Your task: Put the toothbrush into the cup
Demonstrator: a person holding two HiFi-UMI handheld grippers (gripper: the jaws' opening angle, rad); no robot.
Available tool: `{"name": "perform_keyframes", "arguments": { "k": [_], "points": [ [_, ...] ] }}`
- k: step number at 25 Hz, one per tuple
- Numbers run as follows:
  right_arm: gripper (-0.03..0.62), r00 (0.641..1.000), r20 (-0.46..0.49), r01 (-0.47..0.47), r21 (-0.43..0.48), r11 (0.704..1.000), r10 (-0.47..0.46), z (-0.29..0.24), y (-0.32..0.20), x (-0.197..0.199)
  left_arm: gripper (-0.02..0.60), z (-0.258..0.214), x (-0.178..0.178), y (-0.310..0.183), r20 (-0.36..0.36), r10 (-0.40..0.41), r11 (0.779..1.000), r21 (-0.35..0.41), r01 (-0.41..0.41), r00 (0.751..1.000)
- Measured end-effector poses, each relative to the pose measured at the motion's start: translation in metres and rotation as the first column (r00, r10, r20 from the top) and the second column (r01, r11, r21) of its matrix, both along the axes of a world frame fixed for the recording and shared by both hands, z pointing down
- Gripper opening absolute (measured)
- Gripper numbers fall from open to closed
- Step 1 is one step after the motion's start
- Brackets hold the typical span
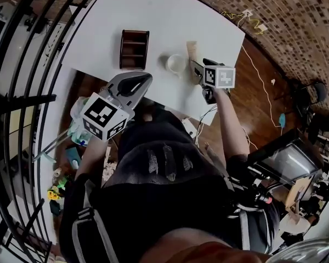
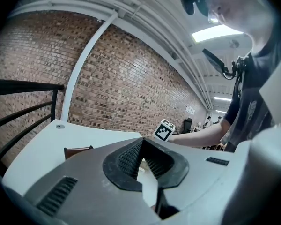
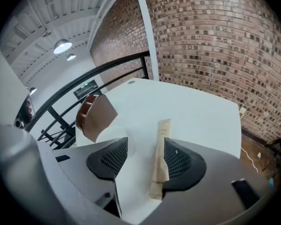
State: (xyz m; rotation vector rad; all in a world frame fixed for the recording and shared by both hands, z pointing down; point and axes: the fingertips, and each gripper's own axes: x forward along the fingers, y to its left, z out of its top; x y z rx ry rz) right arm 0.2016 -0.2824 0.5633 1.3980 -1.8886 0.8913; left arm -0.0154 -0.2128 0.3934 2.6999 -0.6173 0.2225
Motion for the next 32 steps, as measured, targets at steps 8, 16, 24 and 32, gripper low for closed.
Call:
{"name": "perform_keyframes", "arguments": {
  "k": [8,16,24,32],
  "points": [
    [0.219,0.996,-0.092,-0.017,-0.152,0.988,0.003,0.06,-0.025,0.013,-0.003,0.006,0.006,-0.02,0.038,-0.042,0.999,-0.027,0.043,0.998],
    [0.218,0.988,-0.154,-0.017,-0.286,0.958,-0.029,0.103,-0.019,0.01,-0.003,0.008,-0.008,-0.03,0.052,-0.086,0.995,-0.039,0.089,0.995],
    [0.05,0.981,-0.158,0.061,-0.309,0.949,-0.114,0.098,-0.015,0.006,-0.003,0.008,-0.002,-0.028,0.045,-0.115,0.992,-0.039,0.117,0.992],
    [0.041,0.999,0.013,0.036,-0.175,0.984,-0.034,0.059,-0.015,0.0,-0.003,-0.002,0.004,-0.03,0.038,-0.115,0.993,-0.016,0.116,0.993]
  ]
}}
